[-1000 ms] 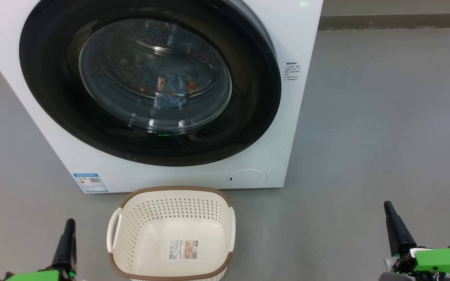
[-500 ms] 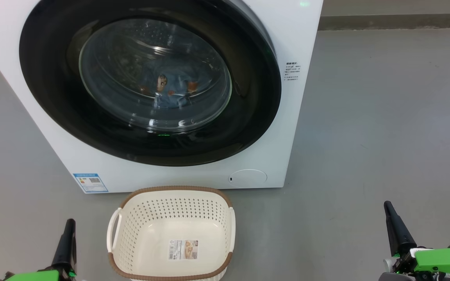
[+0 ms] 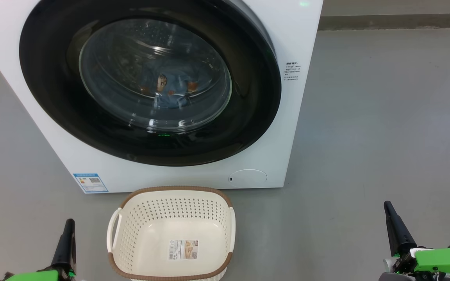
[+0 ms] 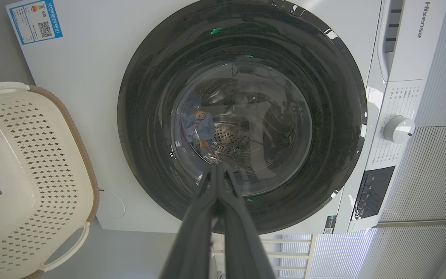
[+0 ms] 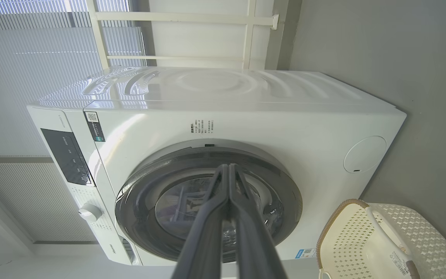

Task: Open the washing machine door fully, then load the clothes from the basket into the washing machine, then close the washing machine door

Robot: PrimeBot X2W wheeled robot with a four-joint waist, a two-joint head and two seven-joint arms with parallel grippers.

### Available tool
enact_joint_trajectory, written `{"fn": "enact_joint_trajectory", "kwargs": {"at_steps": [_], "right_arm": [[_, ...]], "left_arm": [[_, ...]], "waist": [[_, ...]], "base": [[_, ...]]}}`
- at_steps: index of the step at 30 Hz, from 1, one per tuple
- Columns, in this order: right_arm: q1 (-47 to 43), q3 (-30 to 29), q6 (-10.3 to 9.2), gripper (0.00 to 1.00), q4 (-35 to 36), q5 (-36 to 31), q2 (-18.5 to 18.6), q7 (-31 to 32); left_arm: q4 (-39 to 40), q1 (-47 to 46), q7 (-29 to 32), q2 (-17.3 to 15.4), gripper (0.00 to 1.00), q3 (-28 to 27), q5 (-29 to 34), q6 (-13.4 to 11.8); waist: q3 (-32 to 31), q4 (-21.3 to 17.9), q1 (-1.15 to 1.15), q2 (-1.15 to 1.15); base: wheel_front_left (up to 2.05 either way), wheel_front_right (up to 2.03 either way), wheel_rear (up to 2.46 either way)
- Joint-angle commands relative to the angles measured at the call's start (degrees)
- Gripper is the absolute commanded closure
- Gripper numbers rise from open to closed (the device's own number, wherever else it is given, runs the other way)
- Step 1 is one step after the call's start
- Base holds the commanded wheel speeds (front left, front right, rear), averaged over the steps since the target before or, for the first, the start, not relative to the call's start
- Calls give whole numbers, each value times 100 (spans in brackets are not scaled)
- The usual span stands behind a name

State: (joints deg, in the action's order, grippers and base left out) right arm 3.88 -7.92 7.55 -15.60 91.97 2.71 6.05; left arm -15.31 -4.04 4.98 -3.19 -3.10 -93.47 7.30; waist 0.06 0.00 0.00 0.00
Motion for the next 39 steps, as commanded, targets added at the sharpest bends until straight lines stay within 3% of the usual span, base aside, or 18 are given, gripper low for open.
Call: {"fn": "enact_joint_trajectory", "kwargs": {"at_steps": [1,39], "right_arm": [[262,132,-6,100,131,13,19,49],[262,131,-6,100,131,12,18,49]], "left_arm": [[106,-234,31,-80,100,-194,5,19],[105,-236,60,-54,100,-230,36,19]], "waist": [[0,0,0,0],[0,0,0,0]], "base": [[0,0,0],[0,0,0]]}}
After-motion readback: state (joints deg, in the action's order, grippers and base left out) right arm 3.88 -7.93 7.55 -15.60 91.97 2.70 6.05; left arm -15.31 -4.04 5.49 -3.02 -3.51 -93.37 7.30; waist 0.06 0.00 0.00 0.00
